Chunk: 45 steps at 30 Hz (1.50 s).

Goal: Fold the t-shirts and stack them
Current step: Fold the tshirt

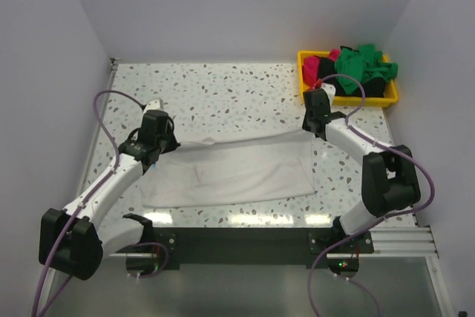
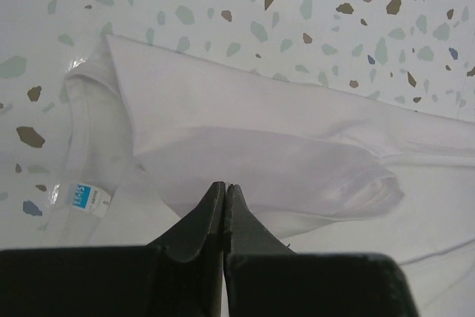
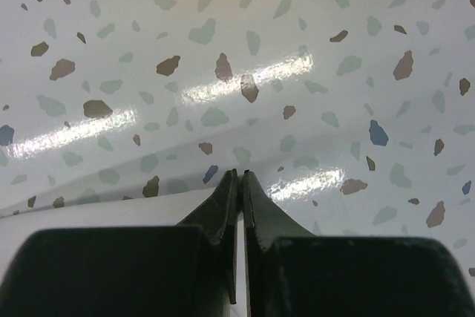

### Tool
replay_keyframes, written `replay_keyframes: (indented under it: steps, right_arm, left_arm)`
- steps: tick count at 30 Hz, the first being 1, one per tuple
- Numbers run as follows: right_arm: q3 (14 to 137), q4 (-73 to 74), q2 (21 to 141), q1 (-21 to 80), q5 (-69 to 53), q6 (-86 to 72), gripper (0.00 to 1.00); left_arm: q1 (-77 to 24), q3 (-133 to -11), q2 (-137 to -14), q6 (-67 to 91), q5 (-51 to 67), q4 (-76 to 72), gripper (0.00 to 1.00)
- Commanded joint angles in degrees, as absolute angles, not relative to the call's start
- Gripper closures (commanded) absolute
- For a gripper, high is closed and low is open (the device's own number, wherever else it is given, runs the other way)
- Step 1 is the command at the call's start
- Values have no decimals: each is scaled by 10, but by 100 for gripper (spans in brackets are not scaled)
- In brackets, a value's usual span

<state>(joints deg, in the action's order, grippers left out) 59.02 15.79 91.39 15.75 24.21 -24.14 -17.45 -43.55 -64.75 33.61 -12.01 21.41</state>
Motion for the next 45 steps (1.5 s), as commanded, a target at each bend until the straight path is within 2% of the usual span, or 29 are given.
replay_keyframes:
  steps: [1, 11, 15, 25, 26, 27, 28, 29, 30, 32, 33, 34, 35, 36, 39, 40, 41, 45]
  right_arm:
    - [572, 155, 878, 159, 223, -230, 100]
    - [517, 162, 829, 159, 203, -241, 100]
    - [495, 167, 817, 158, 197, -243, 100]
    - [447, 181, 809, 158, 164, -269, 100]
    - [436, 185, 808, 158, 163, -274, 99]
    - [432, 192, 805, 158, 153, -282, 98]
    - [429, 202, 796, 158, 148, -293, 94]
    - [425, 203, 790, 158, 149, -290, 80]
    - [425, 208, 783, 157, 147, -294, 74]
    - [432, 235, 759, 158, 140, -305, 65]
    - [434, 243, 750, 158, 132, -304, 54]
    - [438, 265, 731, 158, 126, -304, 24]
    - [443, 273, 723, 159, 125, -305, 13]
    - [445, 280, 712, 158, 122, -305, 1]
    - [454, 282, 679, 158, 101, -299, 1]
    - [460, 273, 675, 158, 90, -288, 1]
    - [463, 264, 673, 158, 63, -283, 1]
    - [469, 201, 716, 159, -23, -270, 1]
  left_arm:
    - [-178, -428, -626, 373, -135, 276, 100]
    - [-178, -393, -572, 388, -129, 321, 100]
    - [-178, -358, -547, 384, -90, 298, 100]
    - [-178, -323, -564, 472, -145, 345, 100]
    - [-178, -326, -565, 475, -145, 352, 98]
    - [-178, -327, -564, 480, -145, 358, 85]
    - [-178, -328, -563, 482, -143, 364, 82]
    - [-178, -330, -557, 482, -140, 372, 80]
    - [-178, -331, -553, 482, -135, 378, 72]
    - [-178, -333, -538, 483, -123, 395, 63]
    - [-178, -335, -531, 483, -118, 401, 57]
    - [-178, -335, -525, 483, -106, 405, 52]
    - [-178, -337, -513, 487, -102, 413, 46]
    - [-178, -337, -508, 487, -98, 414, 32]
    - [-178, -345, -497, 484, -96, 405, 8]
    - [-178, -354, -499, 483, -90, 390, 3]
    - [-178, -357, -506, 475, -85, 376, 0]
    - [-178, -362, -557, 462, -64, 307, 0]
